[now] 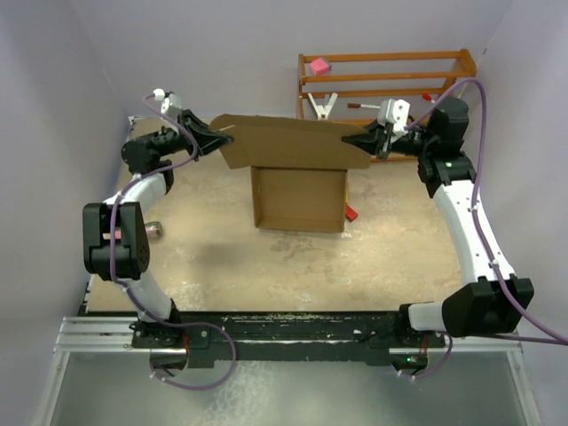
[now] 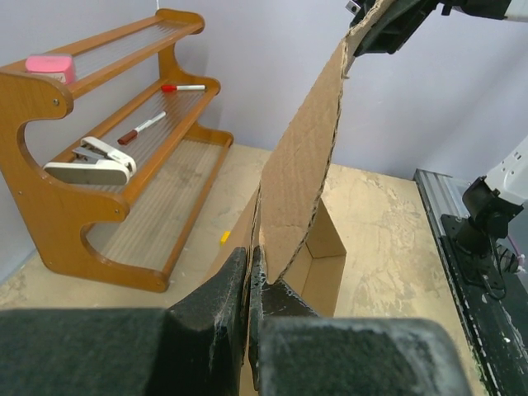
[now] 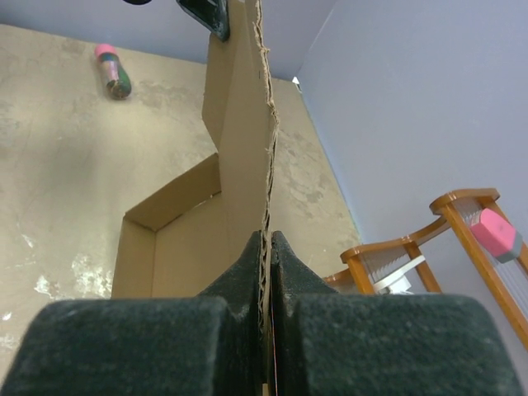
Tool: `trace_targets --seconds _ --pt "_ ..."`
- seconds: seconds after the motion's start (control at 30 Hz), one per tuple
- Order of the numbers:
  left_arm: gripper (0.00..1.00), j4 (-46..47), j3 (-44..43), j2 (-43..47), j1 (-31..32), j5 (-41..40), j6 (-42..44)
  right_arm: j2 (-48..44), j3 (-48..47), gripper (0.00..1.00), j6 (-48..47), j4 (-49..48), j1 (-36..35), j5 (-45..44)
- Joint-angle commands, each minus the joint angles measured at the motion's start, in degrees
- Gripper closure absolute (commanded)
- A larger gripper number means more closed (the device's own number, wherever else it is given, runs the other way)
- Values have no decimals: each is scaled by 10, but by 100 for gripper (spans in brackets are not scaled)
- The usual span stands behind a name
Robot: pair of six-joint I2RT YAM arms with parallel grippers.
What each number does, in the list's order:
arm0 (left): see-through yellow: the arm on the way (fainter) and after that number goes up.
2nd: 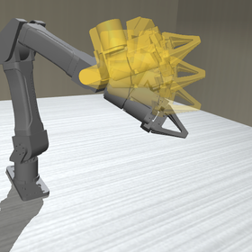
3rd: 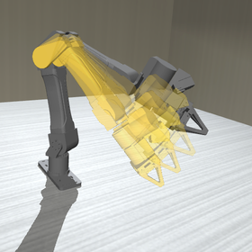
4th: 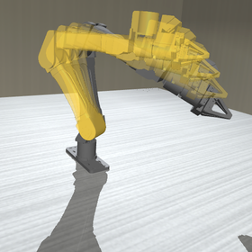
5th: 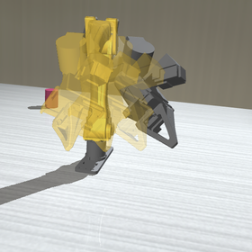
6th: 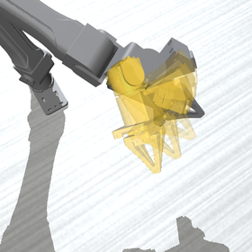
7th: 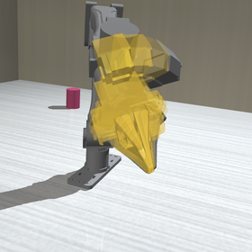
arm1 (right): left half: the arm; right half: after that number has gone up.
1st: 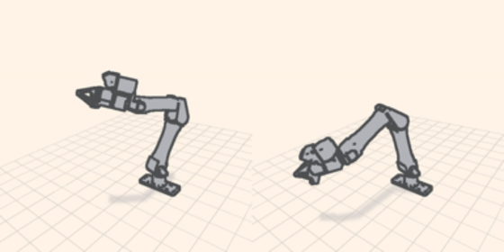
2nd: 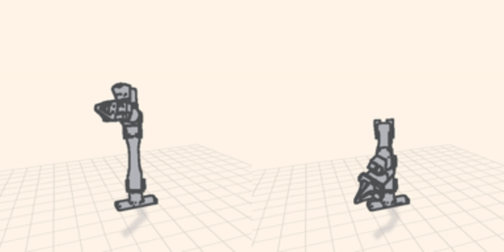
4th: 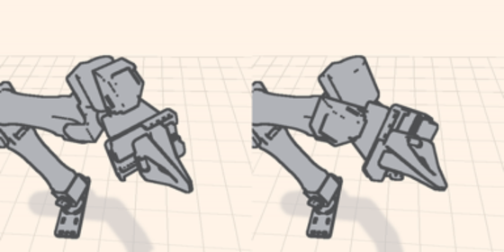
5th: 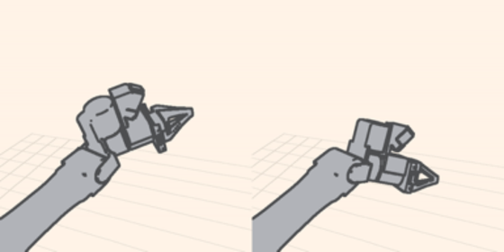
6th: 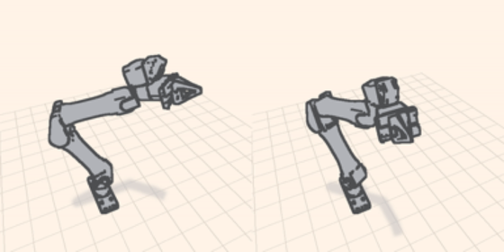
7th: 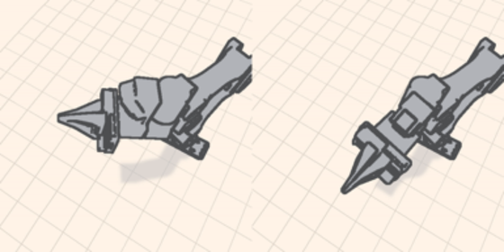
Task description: Fold the paper box
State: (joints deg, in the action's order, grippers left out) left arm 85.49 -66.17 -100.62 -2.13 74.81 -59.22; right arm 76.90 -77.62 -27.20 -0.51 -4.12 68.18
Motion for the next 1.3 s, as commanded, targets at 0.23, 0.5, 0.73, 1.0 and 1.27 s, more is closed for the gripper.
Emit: trace_targets --seconds 0.23,0.5,0.73,1.0,1.27 --pt "95 -88 30 99 2 -17 81 -6 -59 100 -6 64 -3 12" --pt "95 -155 30 134 1 -22 129 -15 -67 100 -6 94 -3 10" --pt "95 -169 35 148 1 -31 137 -22 -63 100 -6 99 -3 24" --pt "95 -211 39 167 1 -35 165 -23 -59 100 -6 84 -3 33" --pt "95 -239 35 171 1 -39 183 -24 -52 100 -6 43 -3 17"
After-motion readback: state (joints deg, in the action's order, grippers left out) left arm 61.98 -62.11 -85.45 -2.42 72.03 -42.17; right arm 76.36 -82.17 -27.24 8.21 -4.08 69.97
